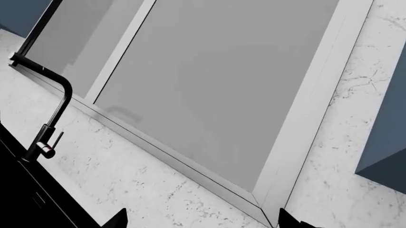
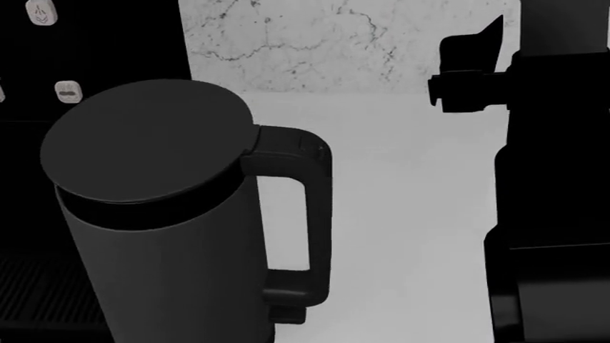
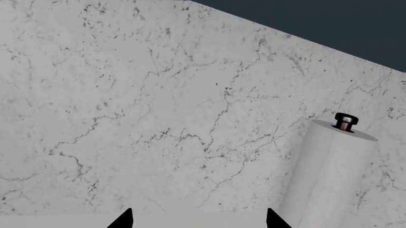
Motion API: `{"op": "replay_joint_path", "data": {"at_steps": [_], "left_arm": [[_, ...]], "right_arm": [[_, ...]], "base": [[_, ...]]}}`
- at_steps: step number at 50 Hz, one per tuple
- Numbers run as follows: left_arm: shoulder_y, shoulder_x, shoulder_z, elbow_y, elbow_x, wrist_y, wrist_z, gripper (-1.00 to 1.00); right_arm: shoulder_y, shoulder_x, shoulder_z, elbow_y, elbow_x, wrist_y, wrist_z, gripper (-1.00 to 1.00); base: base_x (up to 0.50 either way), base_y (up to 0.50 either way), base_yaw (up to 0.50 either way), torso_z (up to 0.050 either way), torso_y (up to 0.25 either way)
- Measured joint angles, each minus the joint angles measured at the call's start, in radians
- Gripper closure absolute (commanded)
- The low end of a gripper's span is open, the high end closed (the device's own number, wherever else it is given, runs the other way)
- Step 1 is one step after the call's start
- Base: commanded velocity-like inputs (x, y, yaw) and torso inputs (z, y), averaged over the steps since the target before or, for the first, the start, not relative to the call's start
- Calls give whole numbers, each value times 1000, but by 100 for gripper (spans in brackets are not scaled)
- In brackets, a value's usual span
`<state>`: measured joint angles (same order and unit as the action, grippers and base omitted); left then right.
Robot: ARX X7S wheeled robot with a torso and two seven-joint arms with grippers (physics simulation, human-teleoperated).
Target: Press the button to open the lid of the electric kettle.
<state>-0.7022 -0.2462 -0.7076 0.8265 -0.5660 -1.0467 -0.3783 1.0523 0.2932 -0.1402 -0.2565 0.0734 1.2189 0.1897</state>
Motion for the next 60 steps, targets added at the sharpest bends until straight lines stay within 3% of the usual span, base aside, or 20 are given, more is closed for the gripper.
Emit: {"op": "replay_joint_path", "data": {"at_steps": [14, 44, 60], "left_arm": [[-1, -10, -121, 80, -73, -72, 0, -100], [-4, -31, -220, 133, -155, -121, -8, -100], [-22, -51, -282, 178, -240, -181, -25, -100]], "right_arm": [[25, 8, -5, -17, 13, 65, -7, -100], [28, 10, -15, -21, 32, 65, -22, -100], [81, 52, -15, -141, 145, 142, -164, -100]], "base": [[49, -115, 0, 0, 0], [66, -62, 0, 0, 0], [0, 0, 0, 0, 0]]}}
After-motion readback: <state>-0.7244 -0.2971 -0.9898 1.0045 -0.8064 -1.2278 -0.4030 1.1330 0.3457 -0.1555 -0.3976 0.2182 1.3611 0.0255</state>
